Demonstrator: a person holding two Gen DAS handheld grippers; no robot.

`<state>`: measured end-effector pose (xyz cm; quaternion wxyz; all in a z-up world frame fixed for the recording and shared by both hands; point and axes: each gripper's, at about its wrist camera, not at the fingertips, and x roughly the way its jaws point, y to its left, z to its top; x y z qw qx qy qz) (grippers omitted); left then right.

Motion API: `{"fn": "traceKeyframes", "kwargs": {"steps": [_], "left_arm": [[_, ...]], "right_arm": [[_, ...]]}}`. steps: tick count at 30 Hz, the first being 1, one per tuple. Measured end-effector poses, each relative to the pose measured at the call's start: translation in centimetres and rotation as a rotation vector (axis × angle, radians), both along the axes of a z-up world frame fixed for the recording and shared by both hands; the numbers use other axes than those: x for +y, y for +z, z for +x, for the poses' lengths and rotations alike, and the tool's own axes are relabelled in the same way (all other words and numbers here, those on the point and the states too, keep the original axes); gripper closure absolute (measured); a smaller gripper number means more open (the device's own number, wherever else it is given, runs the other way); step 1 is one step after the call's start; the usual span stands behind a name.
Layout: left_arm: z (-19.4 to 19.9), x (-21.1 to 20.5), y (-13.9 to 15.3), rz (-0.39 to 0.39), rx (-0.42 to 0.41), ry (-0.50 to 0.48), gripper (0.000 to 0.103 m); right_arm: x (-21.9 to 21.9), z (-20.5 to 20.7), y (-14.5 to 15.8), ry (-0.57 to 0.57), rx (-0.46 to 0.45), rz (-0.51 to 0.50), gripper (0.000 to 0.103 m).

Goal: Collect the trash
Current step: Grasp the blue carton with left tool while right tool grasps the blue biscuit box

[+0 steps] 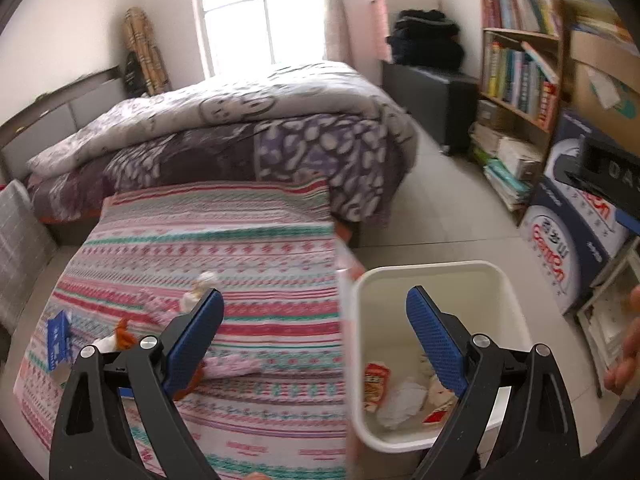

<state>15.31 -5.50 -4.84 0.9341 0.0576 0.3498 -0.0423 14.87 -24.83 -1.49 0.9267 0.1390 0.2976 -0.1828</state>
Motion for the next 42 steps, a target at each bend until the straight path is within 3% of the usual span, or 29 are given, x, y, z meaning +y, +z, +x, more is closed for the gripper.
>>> {"fn": "traceKeyframes", "kwargs": {"steps": [16, 25, 29, 33, 37, 39, 42], "left_arm": [[2.0, 11.1, -2.0, 0.068, 0.106, 0.232, 0.013], [3.6, 23.6, -3.8, 0.092, 0.231, 0.476, 0.013], [4.2, 29.2, -4.9, 0.135, 0.295, 0.610, 0.013], [4.8, 34.8, -6.8, 0.085, 0.378, 0.703, 0.013], [5.6, 38.2, -8.5, -0.048, 0.441, 0.708, 0.013], [6.2, 38.8, -9.1, -0.092, 0.475, 0.701, 0.013], [7.1, 38.8, -10.1, -0.089, 0.525, 0.695, 0.013]], "right_arm": [[10.0, 2.1, -1.3, 0.220, 0.090, -0.075, 0.007], [16.5, 3.0, -2.4, 0.373, 0.132, -0.125, 0.007], [21.5, 3.2, -3.4, 0.517, 0.137, -0.177, 0.007], [27.2, 3.2, -4.9, 0.737, 0.144, -0.212, 0.007], [33.3, 2.6, -7.1, 1.046, 0.159, -0.293, 0.007], [35.2, 2.1, -8.0, 1.138, 0.175, -0.349, 0.007], [37.6, 1.8, -9.0, 1.243, 0.195, -0.384, 0.007]]}}
